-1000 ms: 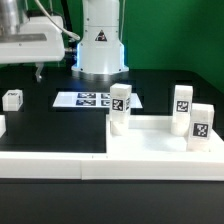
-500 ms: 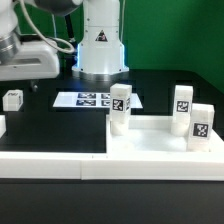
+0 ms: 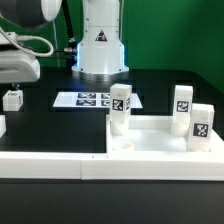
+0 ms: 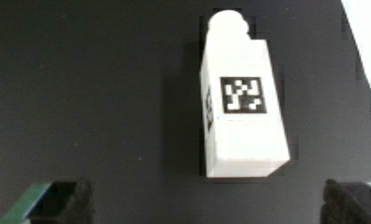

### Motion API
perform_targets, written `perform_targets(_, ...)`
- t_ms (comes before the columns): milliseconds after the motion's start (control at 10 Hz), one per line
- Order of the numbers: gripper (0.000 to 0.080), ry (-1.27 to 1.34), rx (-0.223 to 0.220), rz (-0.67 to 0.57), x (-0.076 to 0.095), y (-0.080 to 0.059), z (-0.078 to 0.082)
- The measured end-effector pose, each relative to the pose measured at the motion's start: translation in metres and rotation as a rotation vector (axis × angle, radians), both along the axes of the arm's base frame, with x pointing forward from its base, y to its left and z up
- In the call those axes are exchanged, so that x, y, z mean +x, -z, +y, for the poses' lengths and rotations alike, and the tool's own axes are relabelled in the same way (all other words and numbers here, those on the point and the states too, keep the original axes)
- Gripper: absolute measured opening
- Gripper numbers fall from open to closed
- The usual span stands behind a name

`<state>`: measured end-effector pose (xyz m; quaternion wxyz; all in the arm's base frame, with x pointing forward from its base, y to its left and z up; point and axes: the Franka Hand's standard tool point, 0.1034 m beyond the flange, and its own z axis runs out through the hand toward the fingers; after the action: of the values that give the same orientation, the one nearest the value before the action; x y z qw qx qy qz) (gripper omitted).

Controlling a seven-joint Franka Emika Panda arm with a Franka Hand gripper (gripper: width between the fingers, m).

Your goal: Assemble square table

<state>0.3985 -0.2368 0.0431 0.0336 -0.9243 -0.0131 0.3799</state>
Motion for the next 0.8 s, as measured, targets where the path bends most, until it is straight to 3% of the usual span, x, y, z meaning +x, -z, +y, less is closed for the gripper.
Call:
perform_targets(400, 0.0649, 0.031, -0.015, 0.072, -0.011, 0.008, 0.005)
perform_targets(600, 0.0649, 0.049, -0.018, 0.121, -0.032, 0.02, 0.02)
perform_targets(800, 0.0649, 0.056, -0.017, 0.152, -0.044, 0.029, 0.03)
